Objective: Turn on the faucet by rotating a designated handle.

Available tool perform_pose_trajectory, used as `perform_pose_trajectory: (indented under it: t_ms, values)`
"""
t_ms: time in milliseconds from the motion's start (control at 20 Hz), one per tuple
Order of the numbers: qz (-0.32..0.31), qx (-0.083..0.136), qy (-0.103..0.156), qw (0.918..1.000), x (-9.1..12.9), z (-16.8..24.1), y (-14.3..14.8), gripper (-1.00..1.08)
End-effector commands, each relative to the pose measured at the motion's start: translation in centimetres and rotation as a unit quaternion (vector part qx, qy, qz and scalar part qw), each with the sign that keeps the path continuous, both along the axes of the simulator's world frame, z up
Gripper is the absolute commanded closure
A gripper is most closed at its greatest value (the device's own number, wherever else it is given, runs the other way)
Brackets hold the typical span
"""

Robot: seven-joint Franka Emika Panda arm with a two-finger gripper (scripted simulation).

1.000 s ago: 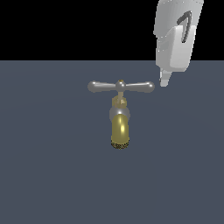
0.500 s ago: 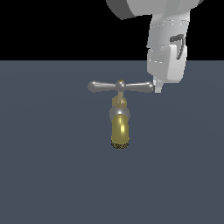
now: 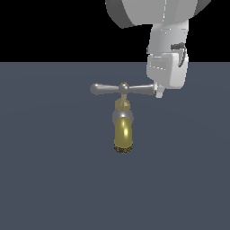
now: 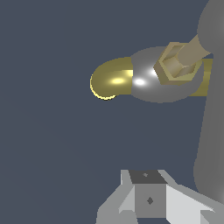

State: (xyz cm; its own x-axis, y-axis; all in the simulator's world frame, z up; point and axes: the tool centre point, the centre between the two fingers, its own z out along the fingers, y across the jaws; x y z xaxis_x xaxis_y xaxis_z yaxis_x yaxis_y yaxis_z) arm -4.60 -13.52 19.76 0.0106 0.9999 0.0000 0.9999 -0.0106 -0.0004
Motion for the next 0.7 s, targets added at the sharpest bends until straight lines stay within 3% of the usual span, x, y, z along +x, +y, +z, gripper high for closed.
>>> perform_pose_trajectory:
  t_ms: [0, 200, 650]
  values:
    - [0.002, 0.000, 0.000, 1.0000, 0.1, 0.0, 0.0, 1.08]
    - [0.002, 0.000, 0.000, 1.0000, 0.1, 0.0, 0.0, 1.08]
    - [0.002, 0.000, 0.000, 1.0000, 2.6, 0.0, -0.2, 1.08]
